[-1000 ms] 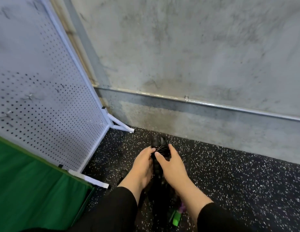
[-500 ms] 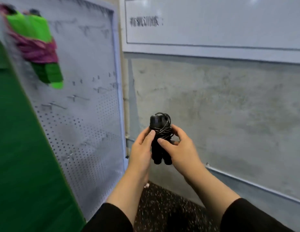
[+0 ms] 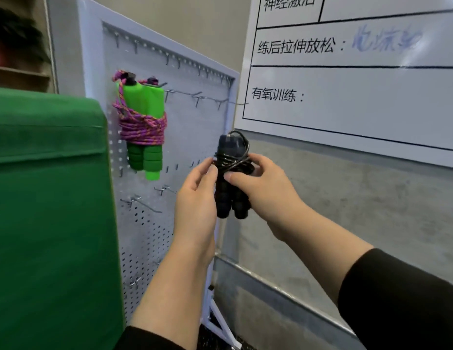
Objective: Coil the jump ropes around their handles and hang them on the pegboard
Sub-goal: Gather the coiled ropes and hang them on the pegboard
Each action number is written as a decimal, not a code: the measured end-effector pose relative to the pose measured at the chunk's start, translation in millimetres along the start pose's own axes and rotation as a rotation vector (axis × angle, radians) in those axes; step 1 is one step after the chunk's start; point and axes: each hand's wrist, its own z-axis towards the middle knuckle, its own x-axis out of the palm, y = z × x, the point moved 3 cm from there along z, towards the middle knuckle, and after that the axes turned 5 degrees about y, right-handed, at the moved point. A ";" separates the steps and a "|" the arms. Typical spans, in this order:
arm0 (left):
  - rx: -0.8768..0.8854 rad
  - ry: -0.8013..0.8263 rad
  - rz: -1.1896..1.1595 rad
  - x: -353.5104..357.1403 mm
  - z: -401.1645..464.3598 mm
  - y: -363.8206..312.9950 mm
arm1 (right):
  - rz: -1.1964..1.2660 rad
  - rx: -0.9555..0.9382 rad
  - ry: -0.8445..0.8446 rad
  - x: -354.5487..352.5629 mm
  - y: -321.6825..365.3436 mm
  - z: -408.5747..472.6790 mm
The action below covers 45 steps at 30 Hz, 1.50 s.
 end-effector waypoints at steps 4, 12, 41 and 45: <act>0.066 -0.035 0.010 -5.7 8.6 -15.2 | -0.009 -0.045 0.024 7.5 20.5 24.5; 0.117 -0.020 0.004 -9.2 16.5 -22.7 | -0.064 -0.092 0.071 16.5 37.2 54.1; 0.124 -0.005 0.007 -22.2 21.4 -20.4 | -0.053 -0.062 0.075 24.7 47.0 77.5; 0.111 -0.028 0.004 -24.5 22.2 -19.1 | -0.079 -0.053 0.094 27.6 47.5 81.0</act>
